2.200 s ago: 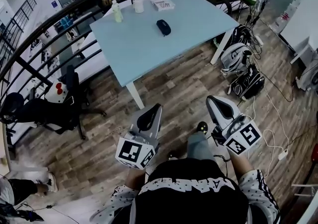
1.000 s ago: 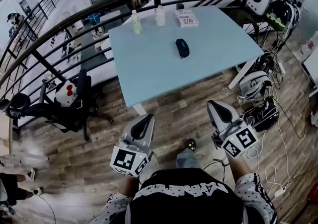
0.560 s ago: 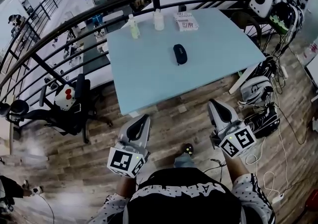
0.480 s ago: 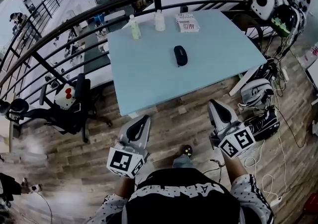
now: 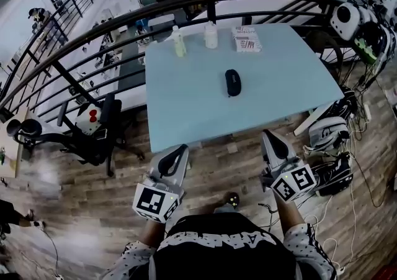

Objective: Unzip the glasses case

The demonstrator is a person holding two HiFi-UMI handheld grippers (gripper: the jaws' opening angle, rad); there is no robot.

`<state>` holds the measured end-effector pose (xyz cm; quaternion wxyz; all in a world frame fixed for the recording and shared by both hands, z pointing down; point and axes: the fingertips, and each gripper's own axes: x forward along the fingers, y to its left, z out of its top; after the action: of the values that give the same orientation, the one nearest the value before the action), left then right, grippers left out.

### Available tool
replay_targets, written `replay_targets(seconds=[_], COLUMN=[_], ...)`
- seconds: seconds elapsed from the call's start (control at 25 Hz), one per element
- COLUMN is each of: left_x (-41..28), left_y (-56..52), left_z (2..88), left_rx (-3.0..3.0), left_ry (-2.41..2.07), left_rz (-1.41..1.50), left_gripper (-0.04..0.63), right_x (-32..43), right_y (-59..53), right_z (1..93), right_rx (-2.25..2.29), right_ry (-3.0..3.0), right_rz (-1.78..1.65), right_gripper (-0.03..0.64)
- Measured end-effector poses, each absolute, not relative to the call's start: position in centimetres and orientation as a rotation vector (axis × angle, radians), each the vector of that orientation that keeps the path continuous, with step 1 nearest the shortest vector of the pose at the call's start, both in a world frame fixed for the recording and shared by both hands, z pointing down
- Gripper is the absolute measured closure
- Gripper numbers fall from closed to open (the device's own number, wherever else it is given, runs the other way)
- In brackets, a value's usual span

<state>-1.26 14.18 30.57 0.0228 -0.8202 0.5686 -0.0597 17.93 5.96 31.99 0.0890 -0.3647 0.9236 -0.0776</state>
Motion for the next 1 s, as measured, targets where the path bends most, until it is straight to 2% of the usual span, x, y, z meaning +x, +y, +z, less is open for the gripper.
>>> replay_targets(seconds=[0.6,1.0], left_x=[1.3,0.2], left_y=[8.1,4.0], left_z=[32.3,34.1], left_rx=[-2.510,-2.556], left_ry=[1.789,1.790], left_rz=[-0.228,-0.211], left_gripper=[0.595,0.595], right_x=[20.2,19.4], right_y=[-0.4,-3.9], right_z=[34.0,35.4], right_rx=[-1.087,-1.140], right_ry=[2.793,2.799], right_rz=[-0.238,-0.253], right_gripper=[0.623,0.618])
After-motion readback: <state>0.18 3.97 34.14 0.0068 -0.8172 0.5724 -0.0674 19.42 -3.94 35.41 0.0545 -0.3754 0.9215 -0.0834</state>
